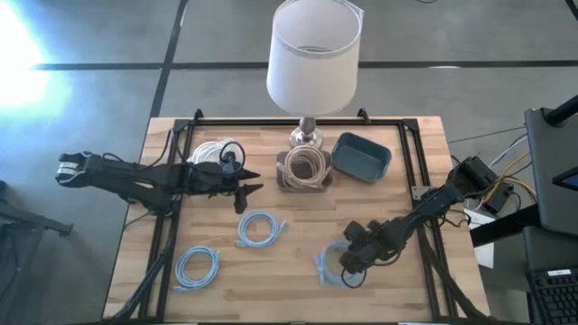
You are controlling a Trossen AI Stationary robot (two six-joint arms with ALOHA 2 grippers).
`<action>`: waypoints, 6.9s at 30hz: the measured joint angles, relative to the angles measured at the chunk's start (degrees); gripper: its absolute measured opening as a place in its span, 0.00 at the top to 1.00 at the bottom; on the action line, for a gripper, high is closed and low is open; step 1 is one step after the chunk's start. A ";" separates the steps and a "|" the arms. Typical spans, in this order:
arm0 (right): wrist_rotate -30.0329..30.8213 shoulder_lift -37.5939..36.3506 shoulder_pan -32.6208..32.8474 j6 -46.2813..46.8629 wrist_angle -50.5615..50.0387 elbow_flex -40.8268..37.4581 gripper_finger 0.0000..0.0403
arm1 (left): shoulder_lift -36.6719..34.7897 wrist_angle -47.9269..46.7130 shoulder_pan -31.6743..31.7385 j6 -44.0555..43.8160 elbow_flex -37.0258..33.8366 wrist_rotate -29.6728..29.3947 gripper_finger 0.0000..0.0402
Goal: Sort HDMI cables
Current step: Put the bottom right blue HDMI cable into the blue bin, then put the top blue HDMI cable into the blue bin
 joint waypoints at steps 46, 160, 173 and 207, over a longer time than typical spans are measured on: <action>51.40 -13.79 -34.13 5.89 -47.34 0.93 0.95 | 0.04 3.15 0.33 1.60 -0.35 -6.37 0.58; 22.94 -12.41 -27.01 -49.30 8.92 5.12 0.66 | 31.71 8.18 -1.36 2.77 -6.02 17.74 0.58; 12.08 -6.69 -26.97 -50.77 21.19 5.12 0.62 | 35.29 6.86 -1.36 3.19 -0.14 21.51 0.77; 5.66 19.89 -24.16 -56.68 7.64 30.92 0.71 | 35.28 2.16 -2.03 7.12 8.79 13.95 0.88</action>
